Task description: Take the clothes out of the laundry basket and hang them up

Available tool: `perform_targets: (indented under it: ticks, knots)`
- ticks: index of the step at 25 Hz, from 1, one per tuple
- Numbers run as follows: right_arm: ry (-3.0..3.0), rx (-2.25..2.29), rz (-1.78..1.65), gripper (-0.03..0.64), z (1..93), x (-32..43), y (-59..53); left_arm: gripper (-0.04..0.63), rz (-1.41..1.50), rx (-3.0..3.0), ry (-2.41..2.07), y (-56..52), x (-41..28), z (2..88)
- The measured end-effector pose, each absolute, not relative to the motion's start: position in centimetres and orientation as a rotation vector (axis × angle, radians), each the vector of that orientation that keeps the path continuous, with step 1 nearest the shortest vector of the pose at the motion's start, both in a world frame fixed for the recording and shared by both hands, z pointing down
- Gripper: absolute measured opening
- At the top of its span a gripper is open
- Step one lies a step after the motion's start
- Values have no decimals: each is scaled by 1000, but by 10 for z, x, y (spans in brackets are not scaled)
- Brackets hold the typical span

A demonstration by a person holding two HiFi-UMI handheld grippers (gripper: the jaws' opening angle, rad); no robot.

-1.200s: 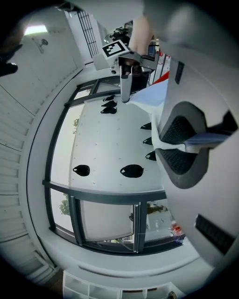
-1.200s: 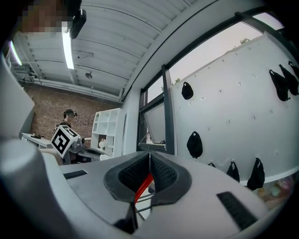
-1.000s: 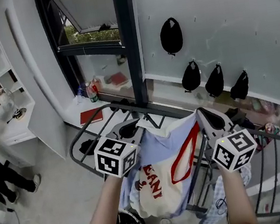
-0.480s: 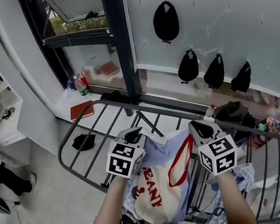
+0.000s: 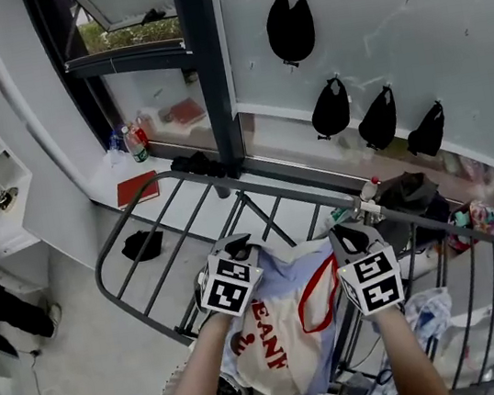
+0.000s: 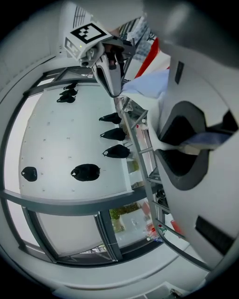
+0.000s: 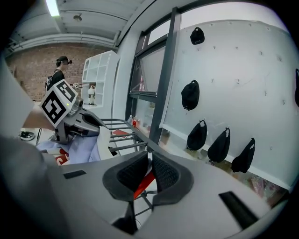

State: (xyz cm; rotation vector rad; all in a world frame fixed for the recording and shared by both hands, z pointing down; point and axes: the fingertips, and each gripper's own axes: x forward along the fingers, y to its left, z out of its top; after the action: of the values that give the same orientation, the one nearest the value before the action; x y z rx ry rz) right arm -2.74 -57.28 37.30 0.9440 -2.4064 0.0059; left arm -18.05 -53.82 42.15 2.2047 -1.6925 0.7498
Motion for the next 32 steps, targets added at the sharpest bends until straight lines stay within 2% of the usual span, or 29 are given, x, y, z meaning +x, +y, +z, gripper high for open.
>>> perform_targets:
  ticks: [2,4,6,11,19,25,28,32]
  knots:
    - [-2405,944,16,35,376,-27,-573,36,749,2188,-1698,-539,-183,425]
    - [-2406,947,30,59,378,-27,-575,123,750,2161,-1695,-538,-187,428]
    - [-2410,955,46,95,379,-27,-576,178,744,2148,-1685,-537,-190,431]
    - [-2428,975,71,117,377,-25,-576,236,719,2163,-1670,-530,-189,427]
    - [-2468,1028,70,117,357,-23,-563,239,657,2198,-1718,-515,-189,403]
    - [-2591,1123,36,114,309,-13,-539,238,538,2280,-1816,-497,-183,350]
    - [-2681,1174,8,81,274,-6,-518,201,442,2330,-1890,-479,-182,310]
    - [-2790,1248,-16,15,235,9,-487,110,304,2405,-1999,-448,-178,261]
